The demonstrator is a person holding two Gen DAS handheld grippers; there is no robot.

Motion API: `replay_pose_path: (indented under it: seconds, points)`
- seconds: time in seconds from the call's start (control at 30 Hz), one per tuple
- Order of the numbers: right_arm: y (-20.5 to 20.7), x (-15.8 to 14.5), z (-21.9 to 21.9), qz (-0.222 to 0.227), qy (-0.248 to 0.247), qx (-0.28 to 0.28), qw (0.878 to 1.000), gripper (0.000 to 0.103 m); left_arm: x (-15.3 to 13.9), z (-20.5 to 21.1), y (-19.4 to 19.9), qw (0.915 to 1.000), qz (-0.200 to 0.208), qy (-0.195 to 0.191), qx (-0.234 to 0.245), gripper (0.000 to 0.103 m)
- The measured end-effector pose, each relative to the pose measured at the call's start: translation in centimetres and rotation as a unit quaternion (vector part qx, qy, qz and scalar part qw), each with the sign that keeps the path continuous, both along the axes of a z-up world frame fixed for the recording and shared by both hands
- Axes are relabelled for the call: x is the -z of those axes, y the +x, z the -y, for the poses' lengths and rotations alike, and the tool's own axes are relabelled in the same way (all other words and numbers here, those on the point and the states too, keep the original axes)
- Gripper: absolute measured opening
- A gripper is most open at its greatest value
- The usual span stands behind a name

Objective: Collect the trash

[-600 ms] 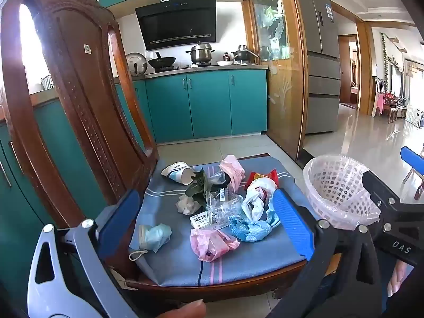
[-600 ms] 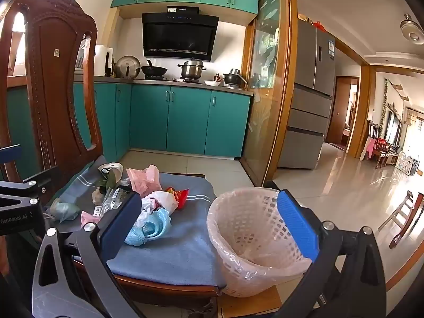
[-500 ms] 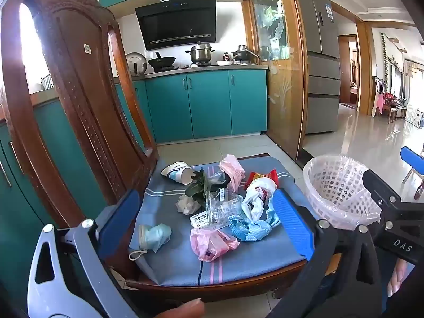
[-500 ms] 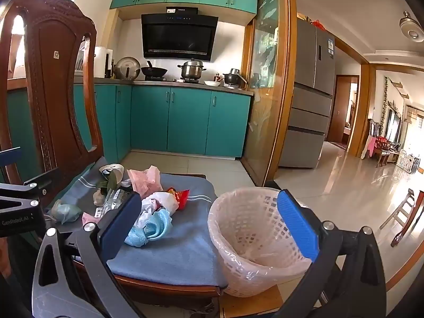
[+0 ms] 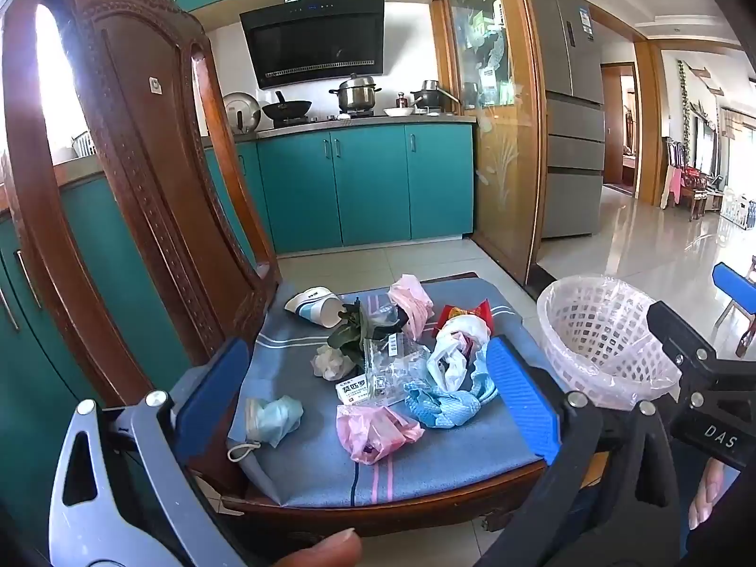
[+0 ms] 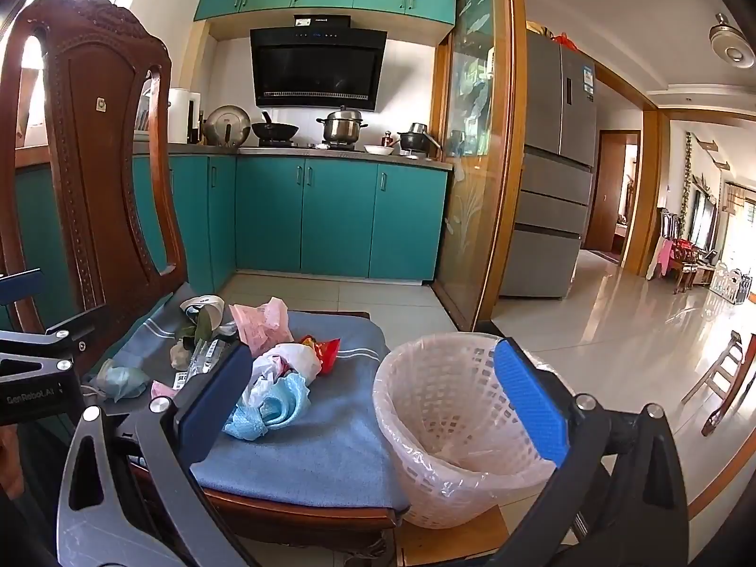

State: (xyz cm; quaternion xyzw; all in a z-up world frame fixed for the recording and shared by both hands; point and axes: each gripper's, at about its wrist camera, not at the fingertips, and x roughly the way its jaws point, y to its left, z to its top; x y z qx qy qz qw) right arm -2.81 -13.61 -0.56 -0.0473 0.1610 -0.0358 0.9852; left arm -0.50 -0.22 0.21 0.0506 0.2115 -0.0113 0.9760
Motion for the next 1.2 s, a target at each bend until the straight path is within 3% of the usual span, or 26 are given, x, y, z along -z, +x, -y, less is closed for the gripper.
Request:
replay_pose_path:
  seconds: [1.2]
  points:
    - [-0.7, 0.3, 0.1, 0.0, 0.006, -0.004, 1.0, 0.1, 0.4, -0.4, -0.1, 1.0, -0.004, -0.007, -0.001, 0.1]
